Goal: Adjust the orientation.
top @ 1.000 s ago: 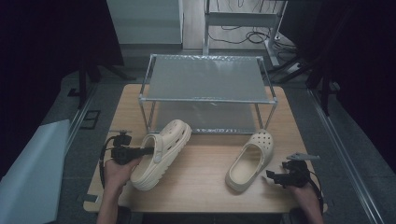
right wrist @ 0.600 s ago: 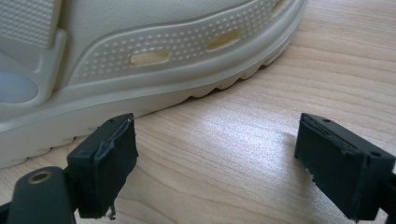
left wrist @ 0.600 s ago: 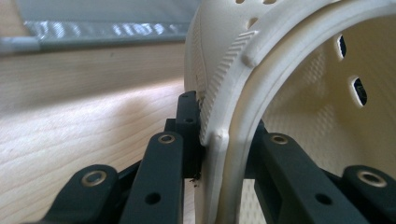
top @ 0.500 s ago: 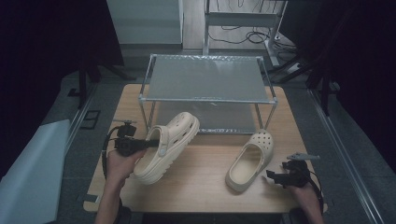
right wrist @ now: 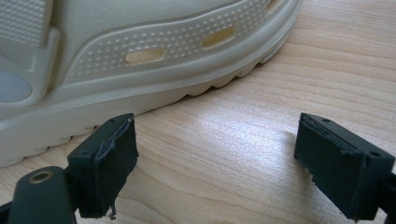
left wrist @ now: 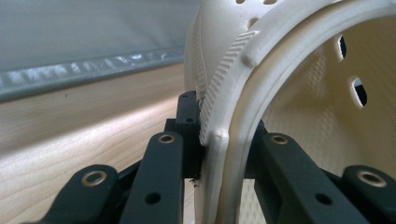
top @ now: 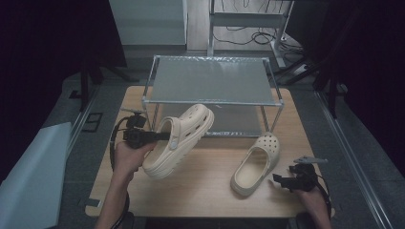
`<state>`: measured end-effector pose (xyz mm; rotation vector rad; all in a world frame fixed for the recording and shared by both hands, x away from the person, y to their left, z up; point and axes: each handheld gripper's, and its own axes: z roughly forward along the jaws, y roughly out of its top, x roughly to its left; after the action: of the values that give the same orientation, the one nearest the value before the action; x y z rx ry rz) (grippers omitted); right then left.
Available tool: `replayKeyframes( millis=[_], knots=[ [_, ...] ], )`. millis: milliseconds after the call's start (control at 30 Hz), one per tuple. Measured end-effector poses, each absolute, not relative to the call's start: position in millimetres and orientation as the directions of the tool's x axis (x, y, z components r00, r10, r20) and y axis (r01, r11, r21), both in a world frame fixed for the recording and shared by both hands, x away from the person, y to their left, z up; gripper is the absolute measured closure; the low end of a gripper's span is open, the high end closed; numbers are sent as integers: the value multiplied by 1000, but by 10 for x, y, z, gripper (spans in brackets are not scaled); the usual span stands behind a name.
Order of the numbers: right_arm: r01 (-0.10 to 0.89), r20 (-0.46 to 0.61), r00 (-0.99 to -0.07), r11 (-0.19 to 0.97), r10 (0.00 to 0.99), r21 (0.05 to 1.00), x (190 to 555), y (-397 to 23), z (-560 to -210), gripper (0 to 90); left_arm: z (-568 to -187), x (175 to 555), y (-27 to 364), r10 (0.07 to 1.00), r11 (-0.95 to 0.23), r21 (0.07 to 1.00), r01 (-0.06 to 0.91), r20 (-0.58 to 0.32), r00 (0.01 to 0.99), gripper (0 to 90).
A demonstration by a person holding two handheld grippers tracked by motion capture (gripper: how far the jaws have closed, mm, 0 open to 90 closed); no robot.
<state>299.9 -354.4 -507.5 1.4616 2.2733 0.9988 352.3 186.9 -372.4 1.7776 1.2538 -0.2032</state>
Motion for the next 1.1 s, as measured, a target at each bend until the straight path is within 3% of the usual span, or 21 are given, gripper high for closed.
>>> replayKeyframes(
  millis=[633,1100],
  knots=[
    [702,144,-456,255,878,665,3000,-3563,-5067,128,-3361,3775,1768,607,17,603,797,-640,471,766],
    [700,146,-450,247,881,670,3002,-3579,-5071,128,-3296,4116,1692,615,107,592,798,-670,415,764]
  ],
)
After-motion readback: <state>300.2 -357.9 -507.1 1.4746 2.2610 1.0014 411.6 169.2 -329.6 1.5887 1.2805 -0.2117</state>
